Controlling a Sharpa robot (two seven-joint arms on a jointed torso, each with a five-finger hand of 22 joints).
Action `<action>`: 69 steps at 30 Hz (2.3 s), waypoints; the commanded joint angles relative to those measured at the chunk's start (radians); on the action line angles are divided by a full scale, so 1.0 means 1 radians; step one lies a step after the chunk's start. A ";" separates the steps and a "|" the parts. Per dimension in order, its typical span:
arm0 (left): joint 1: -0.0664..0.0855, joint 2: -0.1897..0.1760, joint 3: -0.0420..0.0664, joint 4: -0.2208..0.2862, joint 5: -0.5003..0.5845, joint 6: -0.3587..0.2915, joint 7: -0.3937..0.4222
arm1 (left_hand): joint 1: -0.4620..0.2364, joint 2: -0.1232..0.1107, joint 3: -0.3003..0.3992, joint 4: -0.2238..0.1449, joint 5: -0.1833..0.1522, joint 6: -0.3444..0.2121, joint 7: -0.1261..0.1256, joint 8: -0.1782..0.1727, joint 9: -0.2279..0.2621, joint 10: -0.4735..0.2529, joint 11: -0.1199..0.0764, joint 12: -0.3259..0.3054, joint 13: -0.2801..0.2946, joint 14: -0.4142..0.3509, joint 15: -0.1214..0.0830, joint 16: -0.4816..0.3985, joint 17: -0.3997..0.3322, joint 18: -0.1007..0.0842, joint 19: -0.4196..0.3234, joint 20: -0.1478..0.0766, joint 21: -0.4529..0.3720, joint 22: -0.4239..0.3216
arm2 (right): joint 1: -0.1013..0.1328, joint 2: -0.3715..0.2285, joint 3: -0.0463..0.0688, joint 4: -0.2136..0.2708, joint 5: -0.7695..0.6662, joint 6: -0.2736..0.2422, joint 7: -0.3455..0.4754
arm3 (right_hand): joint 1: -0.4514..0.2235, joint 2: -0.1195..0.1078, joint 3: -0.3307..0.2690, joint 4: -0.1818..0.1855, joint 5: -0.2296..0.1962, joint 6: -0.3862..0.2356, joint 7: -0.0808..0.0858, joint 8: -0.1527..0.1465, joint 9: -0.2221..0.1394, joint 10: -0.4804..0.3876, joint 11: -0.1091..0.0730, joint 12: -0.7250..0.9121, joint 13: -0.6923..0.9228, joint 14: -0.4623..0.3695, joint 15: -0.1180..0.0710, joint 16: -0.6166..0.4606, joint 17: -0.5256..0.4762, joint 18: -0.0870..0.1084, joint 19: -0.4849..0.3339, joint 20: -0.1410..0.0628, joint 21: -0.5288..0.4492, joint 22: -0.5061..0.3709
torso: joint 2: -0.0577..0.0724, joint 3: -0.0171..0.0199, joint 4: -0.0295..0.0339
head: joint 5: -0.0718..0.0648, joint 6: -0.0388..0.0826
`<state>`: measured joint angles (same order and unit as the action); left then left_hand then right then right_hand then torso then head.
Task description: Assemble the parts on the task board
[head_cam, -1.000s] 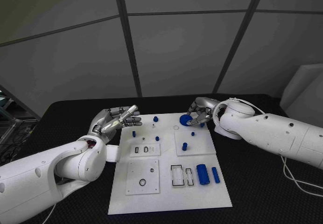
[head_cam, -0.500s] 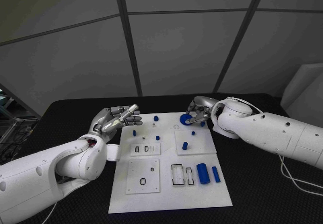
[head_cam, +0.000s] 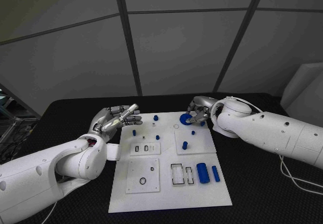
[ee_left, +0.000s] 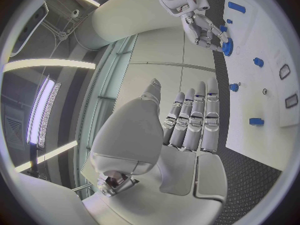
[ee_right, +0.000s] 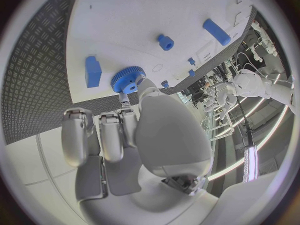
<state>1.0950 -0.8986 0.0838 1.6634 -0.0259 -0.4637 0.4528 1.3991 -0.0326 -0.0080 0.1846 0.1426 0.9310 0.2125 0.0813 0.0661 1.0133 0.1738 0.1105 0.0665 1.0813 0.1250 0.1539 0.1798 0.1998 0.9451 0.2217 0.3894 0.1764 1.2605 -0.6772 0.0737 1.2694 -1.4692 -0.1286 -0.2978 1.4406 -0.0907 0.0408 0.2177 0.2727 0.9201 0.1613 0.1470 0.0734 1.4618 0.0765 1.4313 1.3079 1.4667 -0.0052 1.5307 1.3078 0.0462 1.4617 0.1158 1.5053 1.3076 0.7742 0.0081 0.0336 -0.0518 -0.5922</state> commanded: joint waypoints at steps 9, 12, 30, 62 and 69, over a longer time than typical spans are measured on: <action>0.001 -0.001 0.001 0.000 -0.004 0.020 -0.005 | -0.003 0.006 -0.002 -0.004 -0.005 -0.002 0.007 -0.004 -0.001 -0.006 -0.002 -0.007 -0.001 -0.006 -0.001 -0.006 0.002 -0.020 -0.003 0.003 0.003 0.000 | 0.002 0.008 0.000 -0.002 -0.058 0.022 -0.028 | 0.022 0.025 0.027 -0.023 -0.047 0.024 -0.002 0.008 -0.001 0.010 -0.004 0.005 0.119 0.084 0.007 0.005 0.171 -0.016 0.013 -0.002 0.006 0.137 | 0.000 0.0006 -0.0004 | 0.001 -0.005; 0.001 -0.001 0.001 0.000 -0.004 0.022 -0.007 | -0.003 0.006 -0.002 -0.004 -0.005 -0.002 0.007 -0.004 -0.001 -0.006 -0.002 -0.007 -0.001 -0.006 -0.001 -0.006 0.002 -0.020 -0.003 0.003 0.003 0.000 | 0.002 0.008 0.000 0.003 -0.074 0.008 -0.028 | 0.022 0.027 0.032 -0.024 -0.048 0.031 -0.003 0.010 -0.001 0.011 -0.004 0.006 0.121 0.085 0.007 0.005 0.172 -0.017 0.014 -0.002 0.007 0.139 | 0.000 0.0007 0.0001 | 0.001 -0.005; 0.001 -0.002 0.001 -0.005 -0.004 0.029 -0.009 | -0.004 0.008 -0.002 -0.003 -0.007 -0.002 0.007 -0.005 -0.001 -0.007 -0.002 -0.009 -0.002 -0.006 -0.001 -0.007 0.002 -0.020 -0.003 0.003 0.003 0.000 | 0.001 -0.020 0.000 0.137 -0.160 -0.200 0.001 | 0.019 0.016 0.073 -0.031 0.030 0.070 -0.013 0.019 0.000 0.022 -0.014 0.019 0.137 0.086 -0.001 0.007 0.178 -0.021 0.027 -0.008 0.015 0.157 | -0.001 -0.0005 0.0017 | 0.008 -0.003; 0.003 -0.007 0.001 -0.024 -0.004 0.022 -0.008 | -0.004 0.010 -0.002 -0.004 -0.008 -0.001 0.007 -0.005 -0.001 -0.007 -0.002 -0.009 -0.001 -0.005 -0.001 -0.008 0.004 -0.019 -0.004 0.004 0.003 0.000 | -0.007 0.175 -0.032 0.082 -0.243 -0.155 0.017 | 0.011 0.007 0.089 -0.031 0.008 0.061 -0.010 0.007 -0.004 0.020 -0.011 0.016 0.135 0.086 0.000 0.008 0.181 -0.022 0.031 -0.009 0.018 0.162 | 0.002 0.0002 0.0004 | 0.025 -0.014; 0.003 -0.007 0.001 -0.022 -0.004 0.018 -0.004 | -0.004 0.011 -0.002 -0.004 -0.008 -0.001 0.006 -0.005 -0.001 -0.006 -0.002 -0.009 -0.001 -0.005 -0.001 -0.008 0.004 -0.019 -0.004 0.004 0.003 0.000 | -0.011 0.197 -0.039 0.055 -0.255 -0.137 0.017 | 0.009 0.005 0.091 -0.031 0.004 0.060 -0.009 0.005 -0.004 0.019 -0.011 0.014 0.133 0.086 0.001 0.008 0.181 -0.022 0.031 -0.009 0.018 0.162 | 0.001 0.0003 0.0020 | 0.027 -0.018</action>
<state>1.0957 -0.9057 0.0840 1.6391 -0.0259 -0.4499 0.4403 1.3949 -0.0285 -0.0080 0.1846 0.1388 0.9310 0.2125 0.0814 0.0662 1.0134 0.1737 0.1064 0.0665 1.0813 0.1250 0.1505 0.1825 0.1997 0.9451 0.2217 0.3894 0.1764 1.2478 -0.4838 0.0345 1.3292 -1.7032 -0.2861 -0.2871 1.4512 -0.0804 0.1237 0.1855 0.2839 0.9827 0.1485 0.1536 0.0680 1.4667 0.0714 1.4468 1.3076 1.4667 -0.0052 1.5341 1.3073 0.0381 1.4652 0.1123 1.5169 1.3073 0.7757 0.0083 0.0343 -0.0250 -0.6089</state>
